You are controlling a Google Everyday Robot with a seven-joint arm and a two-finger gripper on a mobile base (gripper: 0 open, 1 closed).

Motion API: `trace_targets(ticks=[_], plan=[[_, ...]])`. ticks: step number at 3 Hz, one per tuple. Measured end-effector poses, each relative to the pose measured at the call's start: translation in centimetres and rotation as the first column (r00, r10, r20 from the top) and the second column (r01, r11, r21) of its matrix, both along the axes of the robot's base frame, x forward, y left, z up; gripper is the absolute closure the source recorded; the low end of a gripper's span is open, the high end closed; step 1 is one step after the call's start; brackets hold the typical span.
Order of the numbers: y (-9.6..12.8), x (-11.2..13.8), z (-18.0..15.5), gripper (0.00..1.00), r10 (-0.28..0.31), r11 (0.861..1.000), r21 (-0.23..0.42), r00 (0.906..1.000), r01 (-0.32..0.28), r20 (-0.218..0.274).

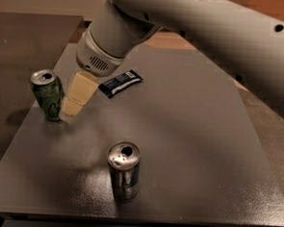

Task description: Knock green can over

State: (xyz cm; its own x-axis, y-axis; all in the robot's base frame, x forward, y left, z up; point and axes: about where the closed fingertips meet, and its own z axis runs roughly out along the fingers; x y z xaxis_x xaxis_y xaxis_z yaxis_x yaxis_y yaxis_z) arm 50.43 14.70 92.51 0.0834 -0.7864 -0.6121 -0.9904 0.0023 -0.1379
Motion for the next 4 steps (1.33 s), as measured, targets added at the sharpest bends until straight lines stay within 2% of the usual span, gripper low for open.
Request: trace_targets(ticks=[1,2,3,4], plan=[[3.9,0.5,-0.4,0.00,0.004,1.000,0.029,0.9991,-0.003,-0.041],[6.7,0.5,-0.9,0.00,0.013,0.999,0.046,0.9983,-0.011,-0.057],[8.2,1.0,-1.4,0.18,0.007,0.999,0.054,0.9981,-0.004,-0.062],[8.5,1.1,-1.4,0.41,0.008,0.998,0.070,0.9974,-0.003,-0.072]])
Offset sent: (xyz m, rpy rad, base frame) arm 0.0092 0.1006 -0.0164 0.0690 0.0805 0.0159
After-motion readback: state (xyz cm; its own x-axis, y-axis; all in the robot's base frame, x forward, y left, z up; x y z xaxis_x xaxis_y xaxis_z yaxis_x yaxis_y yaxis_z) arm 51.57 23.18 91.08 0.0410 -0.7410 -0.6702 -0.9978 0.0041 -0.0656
